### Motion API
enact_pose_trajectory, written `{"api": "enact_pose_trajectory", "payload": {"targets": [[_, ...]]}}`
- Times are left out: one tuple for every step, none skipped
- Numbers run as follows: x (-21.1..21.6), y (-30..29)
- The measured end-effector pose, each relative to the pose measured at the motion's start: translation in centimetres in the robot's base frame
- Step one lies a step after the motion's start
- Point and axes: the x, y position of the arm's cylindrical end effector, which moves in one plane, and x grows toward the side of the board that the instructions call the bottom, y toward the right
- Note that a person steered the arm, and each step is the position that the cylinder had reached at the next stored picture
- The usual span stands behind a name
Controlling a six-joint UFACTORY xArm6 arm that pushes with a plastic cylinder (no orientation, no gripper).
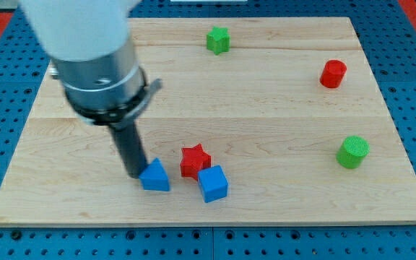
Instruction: Slide the red circle towards the center of the board
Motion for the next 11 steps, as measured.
{"api": "enact_pose_trajectory", "payload": {"targets": [[0.6,1.9],[-1.1,-0.8],[-5.9,5.5],[-8.0,17.1],[-10.0,28.9],[-11.9,39.2],[-14.5,40.4],[-18.9,38.8],[-19.6,32.8],[-19.9,26.7],[-19.2,20.6]]}}
